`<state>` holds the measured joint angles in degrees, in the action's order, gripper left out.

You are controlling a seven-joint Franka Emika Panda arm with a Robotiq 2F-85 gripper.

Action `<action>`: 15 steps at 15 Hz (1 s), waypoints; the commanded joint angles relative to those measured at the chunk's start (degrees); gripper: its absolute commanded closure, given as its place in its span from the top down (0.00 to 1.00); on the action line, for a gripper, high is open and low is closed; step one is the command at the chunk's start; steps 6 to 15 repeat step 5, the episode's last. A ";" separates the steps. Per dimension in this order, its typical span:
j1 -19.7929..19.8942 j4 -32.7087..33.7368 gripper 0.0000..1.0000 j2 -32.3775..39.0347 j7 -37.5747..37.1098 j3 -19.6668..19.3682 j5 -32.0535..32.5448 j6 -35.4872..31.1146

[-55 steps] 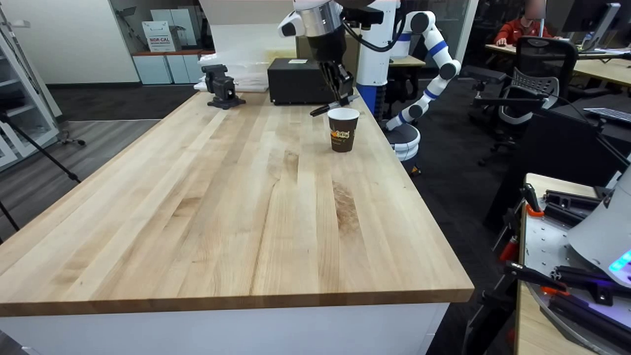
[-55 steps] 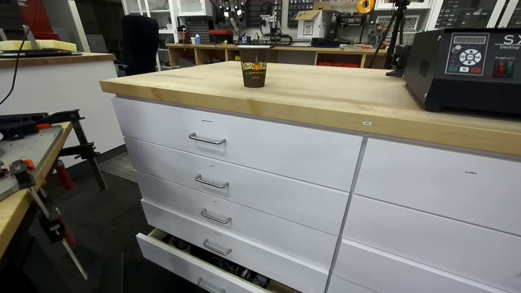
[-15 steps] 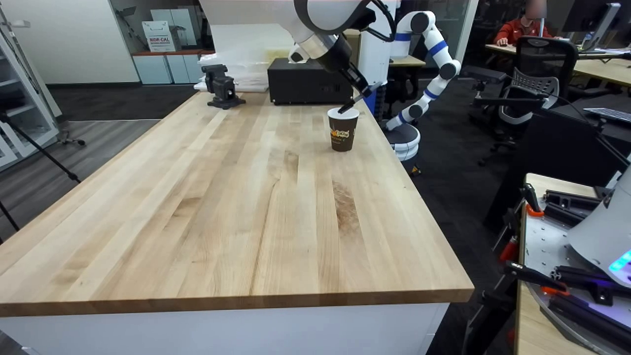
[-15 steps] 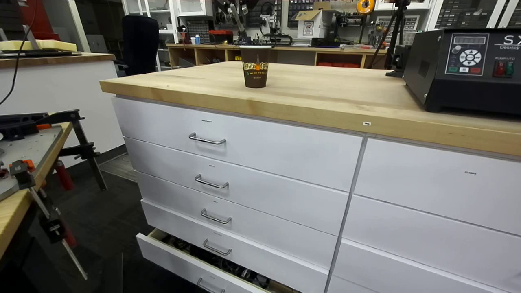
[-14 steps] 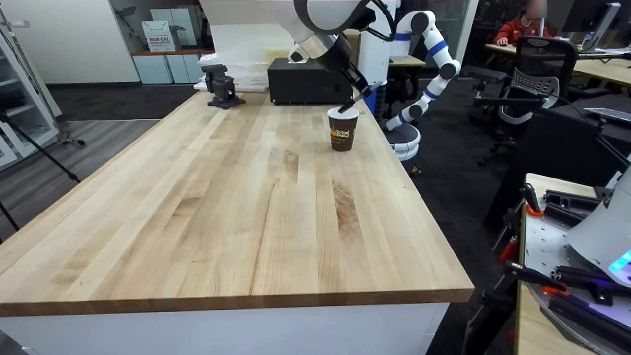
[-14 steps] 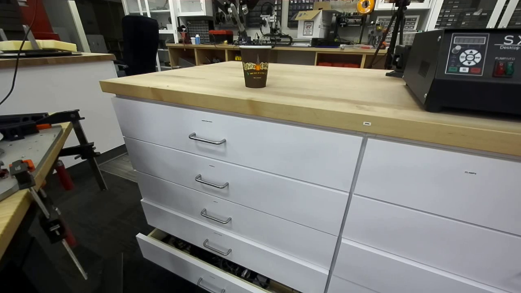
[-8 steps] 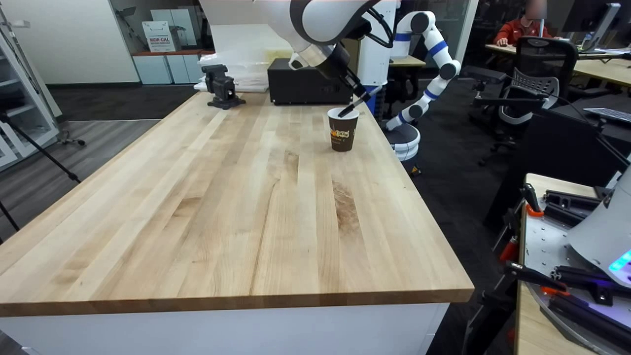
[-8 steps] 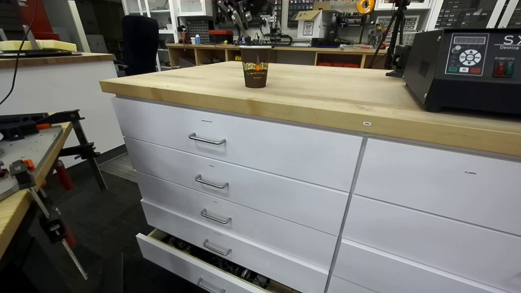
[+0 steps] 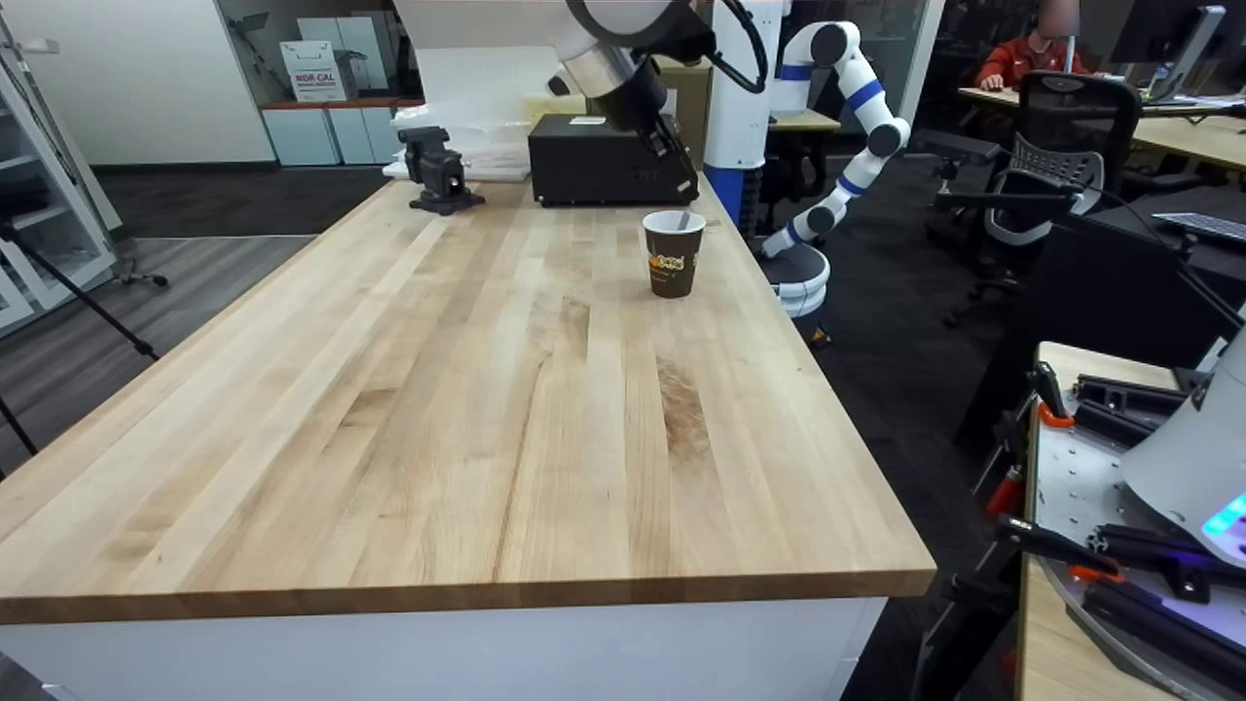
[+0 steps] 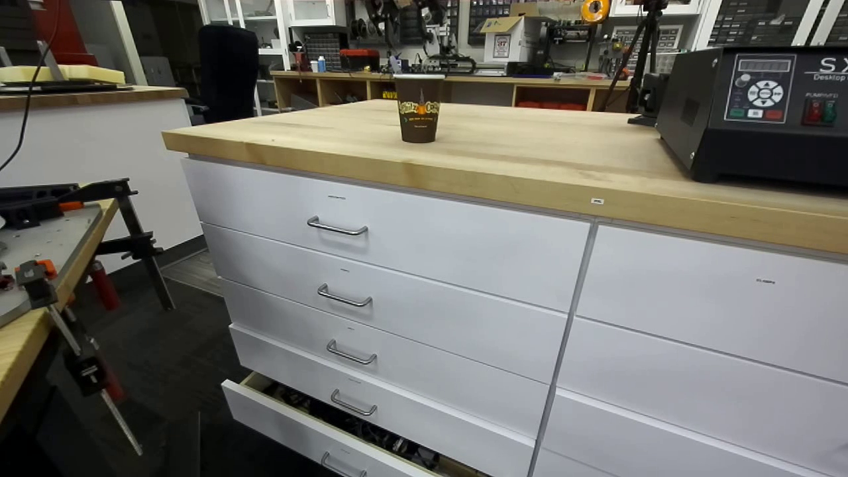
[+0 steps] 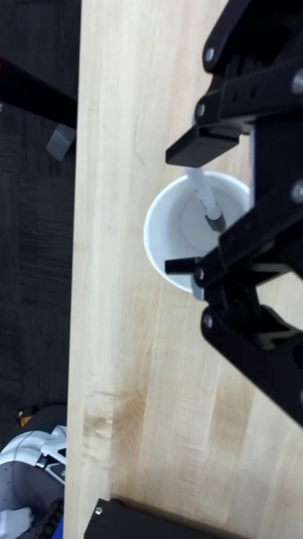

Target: Put the black pen in the brown coffee cup

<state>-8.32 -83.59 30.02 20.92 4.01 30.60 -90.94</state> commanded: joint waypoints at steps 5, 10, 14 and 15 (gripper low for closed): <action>0.20 -1.22 0.89 -4.14 -0.10 0.47 -4.58 -5.09; 0.20 -1.22 0.89 -4.14 -0.10 0.47 -4.58 -5.09; 0.20 -1.22 0.89 -4.14 -0.10 0.47 -4.58 -5.09; 0.20 -1.22 0.89 -4.14 -0.10 0.47 -4.58 -5.09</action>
